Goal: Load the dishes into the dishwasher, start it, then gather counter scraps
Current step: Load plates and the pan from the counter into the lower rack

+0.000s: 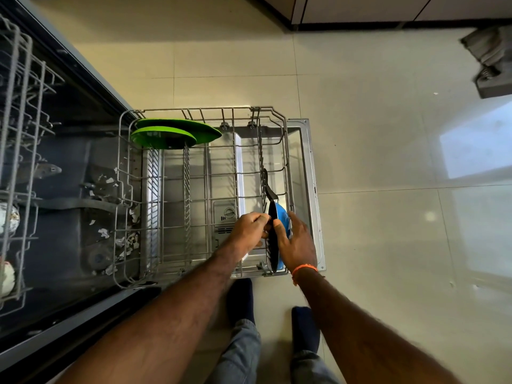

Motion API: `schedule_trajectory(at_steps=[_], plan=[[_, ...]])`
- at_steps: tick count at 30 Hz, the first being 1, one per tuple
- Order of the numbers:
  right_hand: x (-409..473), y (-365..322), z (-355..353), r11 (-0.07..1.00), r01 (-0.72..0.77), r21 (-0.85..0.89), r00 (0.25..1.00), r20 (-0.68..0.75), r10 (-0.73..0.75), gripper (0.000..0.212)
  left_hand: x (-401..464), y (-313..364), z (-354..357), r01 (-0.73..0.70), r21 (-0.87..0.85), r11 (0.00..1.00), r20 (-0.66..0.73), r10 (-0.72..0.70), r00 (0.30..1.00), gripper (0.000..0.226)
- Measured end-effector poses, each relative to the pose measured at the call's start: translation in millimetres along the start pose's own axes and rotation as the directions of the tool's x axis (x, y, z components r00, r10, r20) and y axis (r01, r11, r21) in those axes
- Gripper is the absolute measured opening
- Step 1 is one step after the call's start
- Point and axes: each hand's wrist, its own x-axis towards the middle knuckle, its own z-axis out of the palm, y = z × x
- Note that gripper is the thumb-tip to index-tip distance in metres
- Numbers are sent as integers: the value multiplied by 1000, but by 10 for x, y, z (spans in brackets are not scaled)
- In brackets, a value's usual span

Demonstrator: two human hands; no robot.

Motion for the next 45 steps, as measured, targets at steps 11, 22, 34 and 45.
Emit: schedule_trajectory(at_steps=[11,22,34,45], plan=[[-391,-503,-764,961,60,-270,971,238,6,51,-1038,460,-502,-75,537,840,-18,100,995,33],[-1756,-1867,-1567,679,564,-469,775,584,-240,48,-3570,778,-883,31,544,838,-264,136,955,37],[-4078,-2851,-1030,-55,994,-98,73,936,-345,39,-6194,-571,-896,293,27,956,-792,-158,590,58],[-6448,-2755,-48,-352,870,346,-450,849,-276,31,-8143,-1912,-392,229,-359,905,-912,-392,122,47]])
